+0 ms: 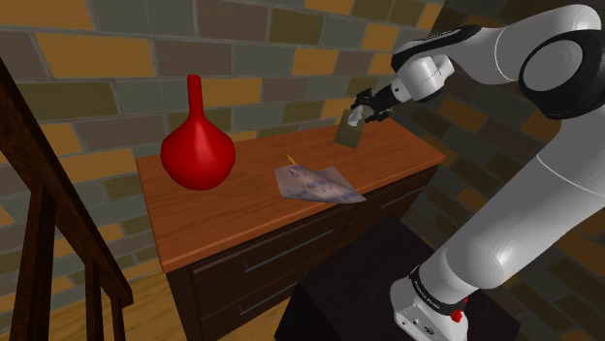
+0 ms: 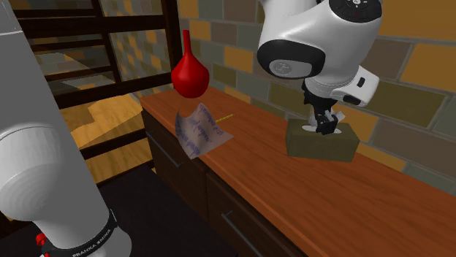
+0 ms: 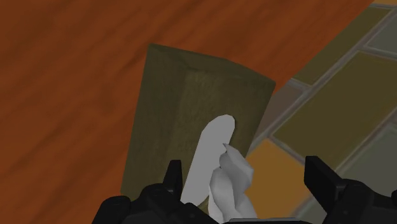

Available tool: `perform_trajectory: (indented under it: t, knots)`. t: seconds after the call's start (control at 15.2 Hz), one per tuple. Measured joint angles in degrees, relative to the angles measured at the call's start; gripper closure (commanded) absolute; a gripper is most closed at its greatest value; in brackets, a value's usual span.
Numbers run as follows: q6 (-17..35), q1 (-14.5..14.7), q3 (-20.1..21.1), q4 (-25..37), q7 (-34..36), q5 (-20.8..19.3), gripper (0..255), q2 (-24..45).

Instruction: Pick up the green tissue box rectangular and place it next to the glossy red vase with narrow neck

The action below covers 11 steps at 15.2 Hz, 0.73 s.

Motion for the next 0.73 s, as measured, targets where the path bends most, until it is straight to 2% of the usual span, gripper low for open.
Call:
perform_trajectory:
  t: [0.33,0.4,0.73]
  knots:
    - [0.1,0.0,0.0,0.1,-0.1,0.2,0,0.2]
    - [0.1,0.0,0.0,0.1,-0.1,0.2,255,0.2]
    - [0.0,0.0,0.0,0.1,-0.1,0.2,255,0.1]
